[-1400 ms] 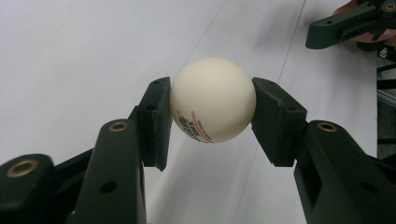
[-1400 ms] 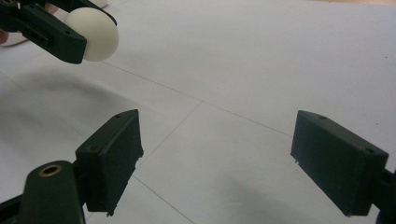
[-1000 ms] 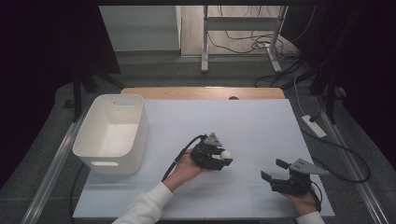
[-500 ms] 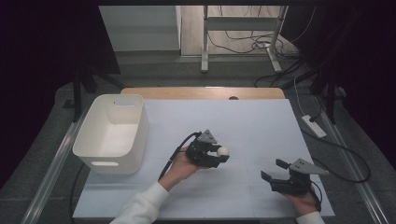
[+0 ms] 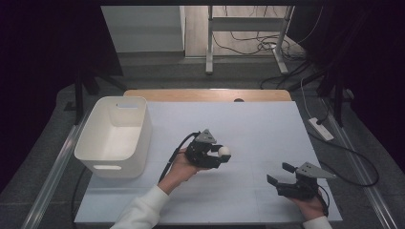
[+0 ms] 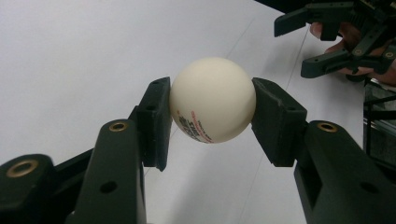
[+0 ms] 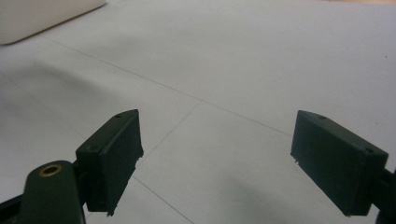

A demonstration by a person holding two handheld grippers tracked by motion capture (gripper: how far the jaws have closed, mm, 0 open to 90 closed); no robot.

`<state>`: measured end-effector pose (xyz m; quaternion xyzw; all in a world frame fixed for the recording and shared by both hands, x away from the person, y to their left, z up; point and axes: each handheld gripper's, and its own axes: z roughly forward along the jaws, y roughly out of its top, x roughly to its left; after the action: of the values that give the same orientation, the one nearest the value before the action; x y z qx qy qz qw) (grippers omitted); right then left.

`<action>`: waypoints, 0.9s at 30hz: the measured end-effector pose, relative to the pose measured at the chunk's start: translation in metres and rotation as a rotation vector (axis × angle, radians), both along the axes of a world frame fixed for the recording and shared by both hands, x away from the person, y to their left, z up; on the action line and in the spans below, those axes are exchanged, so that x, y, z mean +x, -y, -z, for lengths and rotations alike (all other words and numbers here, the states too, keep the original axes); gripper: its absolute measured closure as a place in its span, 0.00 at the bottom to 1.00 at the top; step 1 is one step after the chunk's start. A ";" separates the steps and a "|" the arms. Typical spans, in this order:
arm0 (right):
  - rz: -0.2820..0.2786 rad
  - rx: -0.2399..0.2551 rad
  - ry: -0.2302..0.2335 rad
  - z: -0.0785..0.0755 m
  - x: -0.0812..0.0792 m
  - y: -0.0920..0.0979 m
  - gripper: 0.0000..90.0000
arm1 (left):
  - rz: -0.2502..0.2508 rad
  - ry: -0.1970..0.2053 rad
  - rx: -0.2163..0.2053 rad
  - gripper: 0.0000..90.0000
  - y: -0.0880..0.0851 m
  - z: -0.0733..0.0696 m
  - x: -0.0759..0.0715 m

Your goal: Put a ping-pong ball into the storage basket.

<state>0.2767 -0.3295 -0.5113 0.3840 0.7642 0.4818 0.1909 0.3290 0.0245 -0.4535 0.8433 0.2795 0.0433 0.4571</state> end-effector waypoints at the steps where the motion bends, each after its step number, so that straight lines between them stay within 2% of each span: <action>1: -0.001 -0.001 0.001 0.000 0.000 0.000 0.18 | -0.004 0.001 -0.002 0.56 -0.001 -0.001 0.000; 10: 0.001 -0.001 -0.001 0.000 0.000 0.000 0.18 | -0.023 0.019 -0.013 0.56 -0.011 -0.010 0.000; 18: 0.000 -0.002 -0.001 0.000 0.000 0.000 0.19 | -0.044 0.036 -0.003 0.56 -0.019 -0.016 0.000; 27: 0.001 -0.004 -0.001 0.000 0.000 0.000 0.19 | -0.075 0.052 -0.022 0.56 -0.032 -0.024 0.001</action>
<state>0.2768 -0.3290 -0.5112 0.3842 0.7650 0.4800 0.1917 0.3298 0.0564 -0.4298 0.8257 0.2995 0.0791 0.4714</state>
